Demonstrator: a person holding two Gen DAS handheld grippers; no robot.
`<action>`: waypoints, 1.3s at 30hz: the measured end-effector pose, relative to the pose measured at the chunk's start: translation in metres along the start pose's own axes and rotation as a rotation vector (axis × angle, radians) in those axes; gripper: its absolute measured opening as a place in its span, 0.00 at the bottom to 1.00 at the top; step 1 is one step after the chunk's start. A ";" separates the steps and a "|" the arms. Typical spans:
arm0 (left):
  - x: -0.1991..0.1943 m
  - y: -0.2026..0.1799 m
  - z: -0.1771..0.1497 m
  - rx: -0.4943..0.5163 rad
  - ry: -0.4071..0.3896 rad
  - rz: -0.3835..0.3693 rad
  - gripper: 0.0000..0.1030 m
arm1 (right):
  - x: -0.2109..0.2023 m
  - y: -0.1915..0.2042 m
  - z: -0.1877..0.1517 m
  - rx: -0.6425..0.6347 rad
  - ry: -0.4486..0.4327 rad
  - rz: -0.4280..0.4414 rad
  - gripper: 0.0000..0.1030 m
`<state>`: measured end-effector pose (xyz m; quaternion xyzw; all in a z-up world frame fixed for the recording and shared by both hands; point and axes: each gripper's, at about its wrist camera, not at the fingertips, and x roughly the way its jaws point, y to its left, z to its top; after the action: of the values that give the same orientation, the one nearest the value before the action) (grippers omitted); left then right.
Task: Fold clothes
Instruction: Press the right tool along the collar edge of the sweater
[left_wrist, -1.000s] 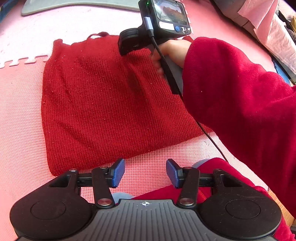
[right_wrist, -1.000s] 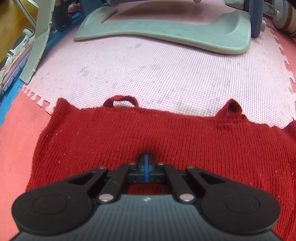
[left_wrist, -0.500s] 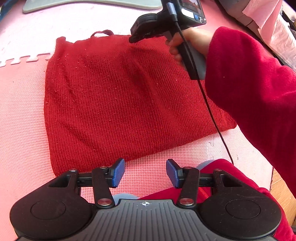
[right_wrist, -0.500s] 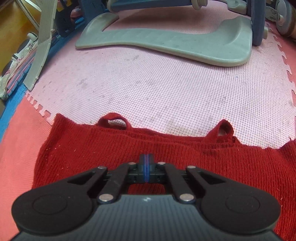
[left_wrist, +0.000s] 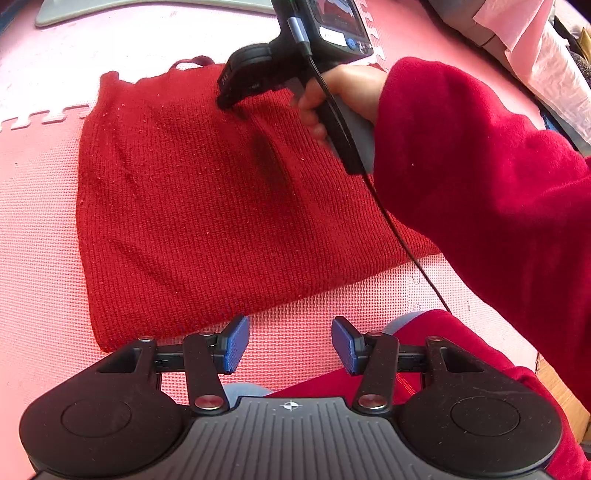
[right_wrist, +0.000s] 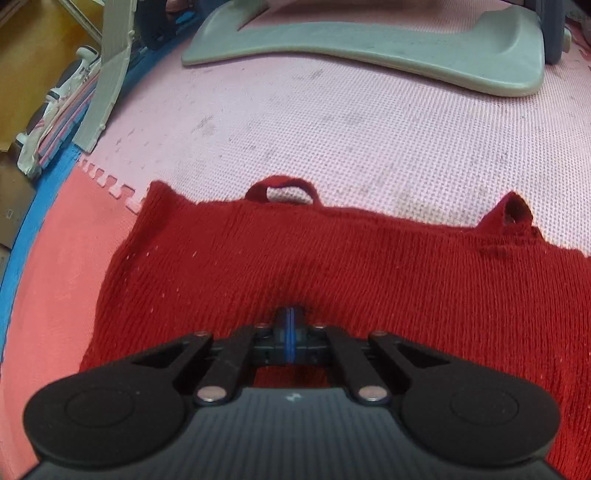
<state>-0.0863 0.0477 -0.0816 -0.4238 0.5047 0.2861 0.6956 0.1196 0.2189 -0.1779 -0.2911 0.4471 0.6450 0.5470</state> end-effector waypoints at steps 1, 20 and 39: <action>0.001 0.002 -0.001 -0.004 0.003 -0.001 0.51 | 0.002 0.001 0.003 -0.015 -0.017 -0.025 0.00; 0.007 0.025 0.012 -0.055 -0.011 0.013 0.51 | -0.036 0.027 -0.024 -0.102 0.015 0.124 0.01; 0.013 0.025 -0.005 -0.050 0.007 -0.002 0.51 | 0.024 0.025 0.002 -0.032 -0.067 0.011 0.00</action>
<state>-0.1047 0.0546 -0.1021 -0.4427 0.4993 0.2965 0.6832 0.0899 0.2313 -0.1912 -0.2754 0.4198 0.6645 0.5535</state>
